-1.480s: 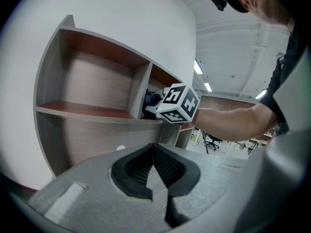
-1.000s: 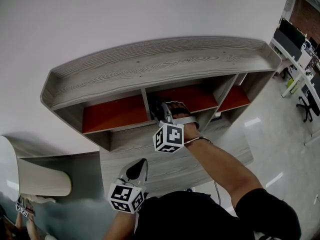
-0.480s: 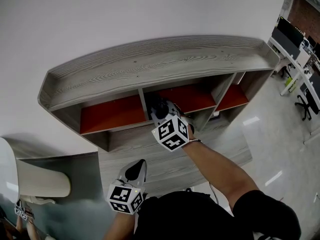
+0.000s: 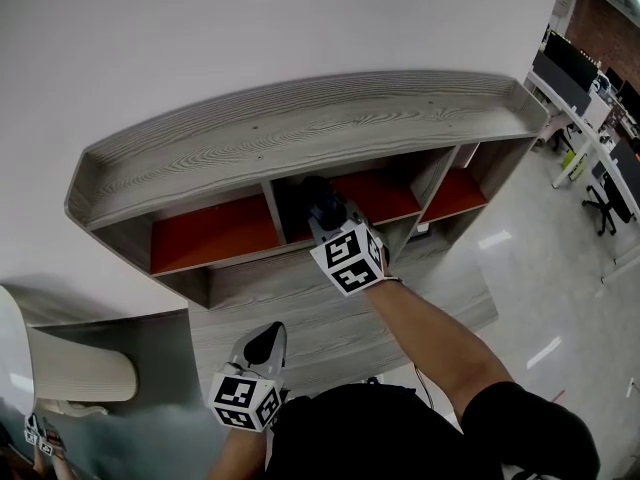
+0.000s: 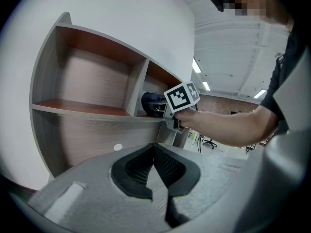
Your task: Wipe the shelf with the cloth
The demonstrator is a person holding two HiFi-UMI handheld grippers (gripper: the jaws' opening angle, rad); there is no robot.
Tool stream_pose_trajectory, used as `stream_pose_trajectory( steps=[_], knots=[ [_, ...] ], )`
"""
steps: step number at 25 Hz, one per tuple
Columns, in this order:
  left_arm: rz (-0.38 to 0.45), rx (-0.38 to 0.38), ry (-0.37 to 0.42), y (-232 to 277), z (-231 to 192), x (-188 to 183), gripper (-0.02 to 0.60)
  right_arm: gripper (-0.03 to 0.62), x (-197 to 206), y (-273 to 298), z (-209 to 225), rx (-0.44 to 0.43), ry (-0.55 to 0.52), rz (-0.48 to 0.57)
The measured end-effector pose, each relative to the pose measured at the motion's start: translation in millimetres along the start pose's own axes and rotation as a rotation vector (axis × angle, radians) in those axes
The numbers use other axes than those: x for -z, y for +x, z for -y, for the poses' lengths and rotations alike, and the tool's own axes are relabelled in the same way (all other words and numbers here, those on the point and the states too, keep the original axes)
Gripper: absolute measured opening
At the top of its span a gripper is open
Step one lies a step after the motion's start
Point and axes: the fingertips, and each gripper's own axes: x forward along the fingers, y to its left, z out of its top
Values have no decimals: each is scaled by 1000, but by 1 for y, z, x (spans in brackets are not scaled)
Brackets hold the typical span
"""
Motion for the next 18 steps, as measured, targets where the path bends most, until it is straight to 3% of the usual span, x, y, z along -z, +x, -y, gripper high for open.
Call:
stream_pose_trajectory(
  steps=[18],
  knots=[
    [-7, 54, 17, 22, 21, -4, 9, 78, 45, -27, 89, 157, 49, -77]
  ],
)
